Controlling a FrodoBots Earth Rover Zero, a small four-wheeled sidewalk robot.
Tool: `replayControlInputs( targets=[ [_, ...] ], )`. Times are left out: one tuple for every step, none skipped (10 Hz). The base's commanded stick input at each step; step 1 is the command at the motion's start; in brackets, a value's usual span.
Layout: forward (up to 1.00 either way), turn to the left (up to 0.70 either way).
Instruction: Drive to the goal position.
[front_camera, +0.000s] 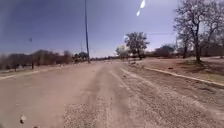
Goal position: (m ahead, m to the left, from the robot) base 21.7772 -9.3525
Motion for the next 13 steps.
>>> replayControlInputs(
  targets=[
    [1.00,0.00],
    [1.00,0.00],
    [1.00,0.00],
    [1.00,0.00],
    [1.00,0.00],
    [1.00,0.00],
    [1.00,0.00],
    [1.00,0.00],
    [1.00,0.00],
    [1.00,0.00],
    [1.00,0.00],
    [1.00,0.00],
    [1.00,0.00]
  ],
)
